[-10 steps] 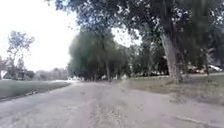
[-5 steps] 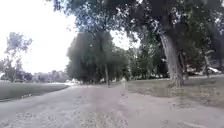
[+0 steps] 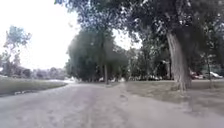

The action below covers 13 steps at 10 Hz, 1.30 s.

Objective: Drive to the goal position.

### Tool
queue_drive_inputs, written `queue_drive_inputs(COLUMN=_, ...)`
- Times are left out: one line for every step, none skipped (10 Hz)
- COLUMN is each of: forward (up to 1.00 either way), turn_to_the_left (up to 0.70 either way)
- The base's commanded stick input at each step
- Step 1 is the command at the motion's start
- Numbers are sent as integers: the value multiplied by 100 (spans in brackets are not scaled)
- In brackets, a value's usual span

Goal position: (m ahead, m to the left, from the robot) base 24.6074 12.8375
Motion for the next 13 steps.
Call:
queue_drive_inputs(forward=98, turn_to_the_left=39)
queue_drive_inputs(forward=97, turn_to_the_left=39)
queue_drive_inputs(forward=97, turn_to_the_left=39)
queue_drive_inputs(forward=98, turn_to_the_left=39)
queue_drive_inputs(forward=99, turn_to_the_left=40)
queue_drive_inputs(forward=100, turn_to_the_left=40)
queue_drive_inputs(forward=100, turn_to_the_left=14)
queue_drive_inputs(forward=100, turn_to_the_left=3)
queue_drive_inputs(forward=100, turn_to_the_left=0)
queue_drive_inputs(forward=100, turn_to_the_left=0)
queue_drive_inputs(forward=100, turn_to_the_left=0)
queue_drive_inputs(forward=100, turn_to_the_left=0)
queue_drive_inputs(forward=100, turn_to_the_left=0)
